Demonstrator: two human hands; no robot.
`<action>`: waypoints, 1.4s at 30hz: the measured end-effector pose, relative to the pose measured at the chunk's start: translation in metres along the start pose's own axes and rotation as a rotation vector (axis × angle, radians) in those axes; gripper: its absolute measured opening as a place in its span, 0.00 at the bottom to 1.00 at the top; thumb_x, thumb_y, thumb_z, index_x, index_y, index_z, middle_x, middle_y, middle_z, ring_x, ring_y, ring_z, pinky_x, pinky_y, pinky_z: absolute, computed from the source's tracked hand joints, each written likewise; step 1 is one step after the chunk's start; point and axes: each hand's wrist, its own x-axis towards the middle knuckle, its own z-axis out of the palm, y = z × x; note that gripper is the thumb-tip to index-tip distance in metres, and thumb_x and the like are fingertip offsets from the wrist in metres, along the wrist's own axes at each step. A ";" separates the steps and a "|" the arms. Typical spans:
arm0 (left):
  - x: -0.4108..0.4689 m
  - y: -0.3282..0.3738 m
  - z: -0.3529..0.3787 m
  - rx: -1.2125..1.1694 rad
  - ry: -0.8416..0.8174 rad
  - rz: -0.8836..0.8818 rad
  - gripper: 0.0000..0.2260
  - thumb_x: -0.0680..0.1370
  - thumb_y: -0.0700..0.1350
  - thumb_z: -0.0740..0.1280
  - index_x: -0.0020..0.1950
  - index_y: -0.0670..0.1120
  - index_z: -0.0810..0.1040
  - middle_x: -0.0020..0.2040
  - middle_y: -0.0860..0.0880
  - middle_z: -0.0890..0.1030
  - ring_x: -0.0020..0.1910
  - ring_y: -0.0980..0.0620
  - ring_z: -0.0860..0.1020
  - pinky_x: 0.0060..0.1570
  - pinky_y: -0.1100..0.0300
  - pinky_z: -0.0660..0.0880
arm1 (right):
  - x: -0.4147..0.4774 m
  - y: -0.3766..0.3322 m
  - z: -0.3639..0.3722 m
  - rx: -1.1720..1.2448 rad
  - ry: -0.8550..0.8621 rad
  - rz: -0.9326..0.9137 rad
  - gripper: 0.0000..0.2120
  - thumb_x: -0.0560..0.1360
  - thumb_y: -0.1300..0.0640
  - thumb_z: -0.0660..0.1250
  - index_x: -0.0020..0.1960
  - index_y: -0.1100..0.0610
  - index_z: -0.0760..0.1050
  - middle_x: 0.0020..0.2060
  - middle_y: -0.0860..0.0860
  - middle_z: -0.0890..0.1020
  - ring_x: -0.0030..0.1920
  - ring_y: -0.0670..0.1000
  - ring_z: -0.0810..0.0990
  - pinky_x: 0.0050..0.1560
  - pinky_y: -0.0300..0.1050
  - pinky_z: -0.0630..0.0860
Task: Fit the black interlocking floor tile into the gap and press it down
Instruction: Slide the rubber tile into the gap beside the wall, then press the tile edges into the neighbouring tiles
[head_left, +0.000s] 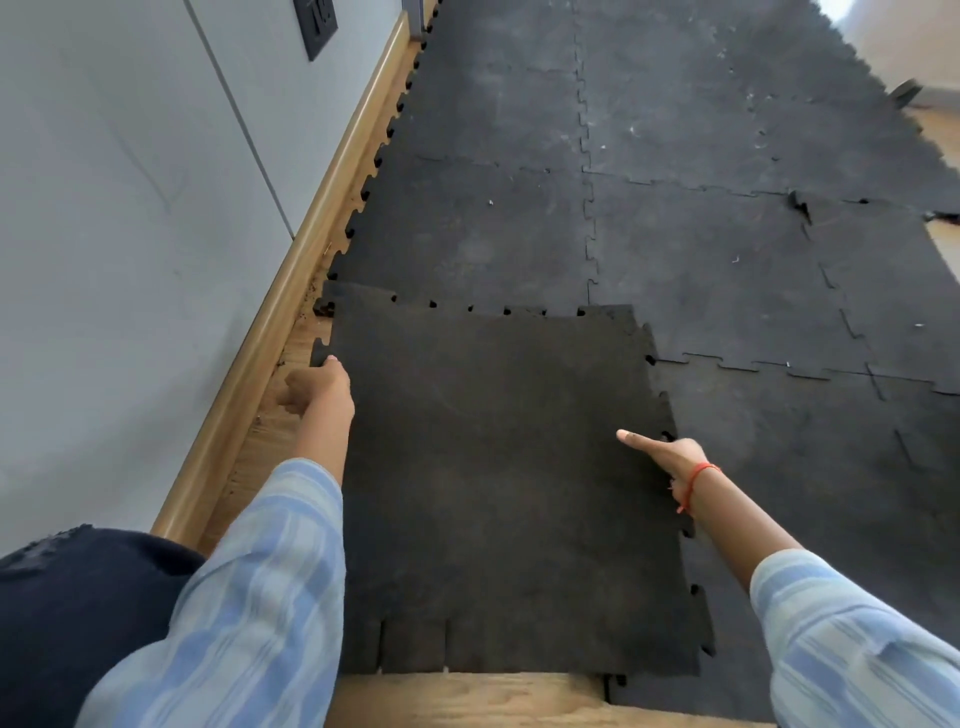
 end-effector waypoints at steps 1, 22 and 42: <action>0.007 0.005 -0.003 0.017 -0.033 0.007 0.26 0.80 0.49 0.61 0.75 0.39 0.62 0.75 0.38 0.64 0.73 0.38 0.65 0.71 0.44 0.64 | -0.002 0.000 0.003 -0.019 -0.021 -0.024 0.40 0.63 0.45 0.79 0.67 0.64 0.67 0.63 0.54 0.74 0.62 0.59 0.73 0.53 0.51 0.70; -0.010 -0.019 0.058 1.184 -0.568 0.377 0.59 0.67 0.59 0.76 0.78 0.46 0.33 0.76 0.37 0.30 0.75 0.34 0.35 0.71 0.34 0.50 | -0.003 0.000 0.072 -0.962 0.092 -0.337 0.46 0.66 0.36 0.72 0.72 0.62 0.61 0.72 0.63 0.58 0.71 0.65 0.57 0.72 0.54 0.58; 0.025 -0.007 0.054 1.570 -0.565 0.375 0.60 0.67 0.51 0.79 0.78 0.47 0.34 0.78 0.38 0.36 0.77 0.33 0.44 0.73 0.38 0.57 | -0.024 0.036 0.105 -0.718 0.100 -0.158 0.66 0.59 0.38 0.78 0.77 0.59 0.37 0.76 0.65 0.46 0.75 0.65 0.49 0.73 0.58 0.58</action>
